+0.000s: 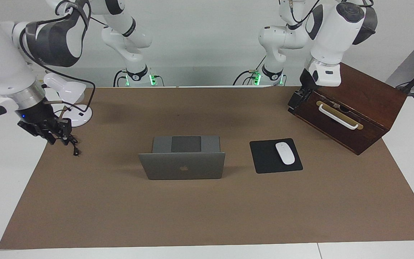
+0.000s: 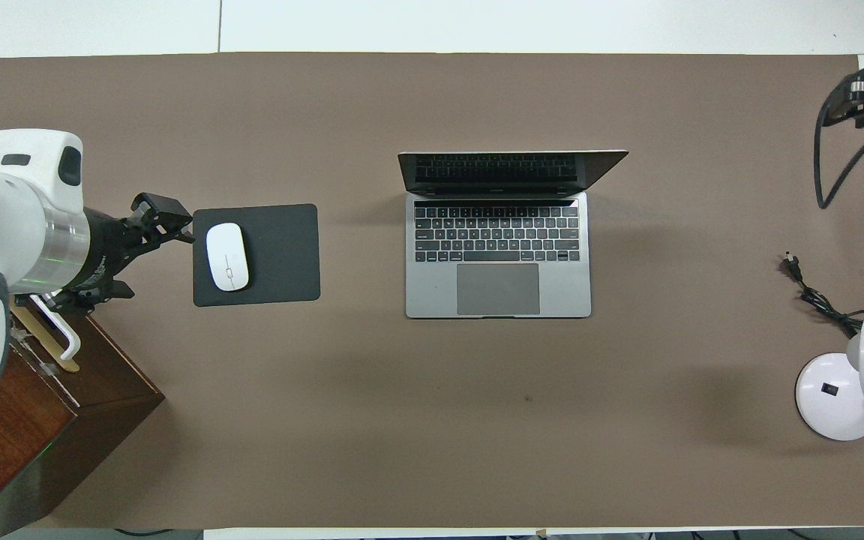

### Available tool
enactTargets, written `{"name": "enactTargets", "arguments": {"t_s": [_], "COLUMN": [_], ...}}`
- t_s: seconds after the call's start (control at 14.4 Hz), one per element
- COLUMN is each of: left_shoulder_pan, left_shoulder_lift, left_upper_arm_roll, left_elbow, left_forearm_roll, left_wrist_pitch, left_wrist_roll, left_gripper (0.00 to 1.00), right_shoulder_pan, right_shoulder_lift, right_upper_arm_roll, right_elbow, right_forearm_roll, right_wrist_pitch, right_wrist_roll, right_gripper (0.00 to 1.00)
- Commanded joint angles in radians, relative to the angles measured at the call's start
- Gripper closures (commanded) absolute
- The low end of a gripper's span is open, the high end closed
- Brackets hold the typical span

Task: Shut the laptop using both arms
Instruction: 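Move the left gripper toward the laptop while the right gripper reaches the lid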

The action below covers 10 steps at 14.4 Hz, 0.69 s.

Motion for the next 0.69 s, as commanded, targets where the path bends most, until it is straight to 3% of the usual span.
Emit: {"name": "enactTargets", "arguments": {"t_s": [0.0,0.07,0.14,0.28,0.42,0.49,0.62], "left_shoulder_pan": [-0.04,-0.038,-0.04,-0.046,-0.03,-0.032,-0.033], "left_shoulder_lift": [-0.038,-0.038,-0.04,-0.049,-0.09,-0.107,-0.153], "left_upper_arm_roll": [0.01,0.01,0.01,0.01,0.015,0.013,0.012], "left_elbow": [-0.046,-0.046,-0.048,-0.065,-0.149,-0.198,-0.307], "left_forearm_roll": [-0.028,-0.076,-0.103,-0.141,-0.309,-0.334,-0.431], "left_wrist_pitch": [0.026,0.028,0.025,0.028,0.095,0.141,0.254], "left_wrist_roll": [-0.187,-0.29,-0.329,-0.334,-0.338,-0.363,-0.526], "left_gripper": [0.19,0.52,0.72,0.91,0.97,0.97,1.0], "right_shoulder_pan": [0.023,0.04,0.058,0.107,0.141,0.157,0.206], "right_shoulder_lift": [0.151,0.171,0.197,0.218,0.248,0.26,0.283], "right_upper_arm_roll": [0.007,-0.009,-0.027,-0.036,-0.035,-0.035,-0.036], "right_elbow": [0.175,0.178,0.19,0.211,0.214,0.214,0.214], "right_forearm_roll": [-0.023,-0.023,-0.023,-0.023,-0.023,-0.023,-0.028], "right_wrist_pitch": [0.037,0.062,0.082,0.113,0.143,0.16,0.177], "right_wrist_roll": [0.051,0.062,0.075,0.115,0.146,0.163,0.201], "right_gripper": [0.99,1.0,1.0,1.0,1.0,1.0,1.0]}}
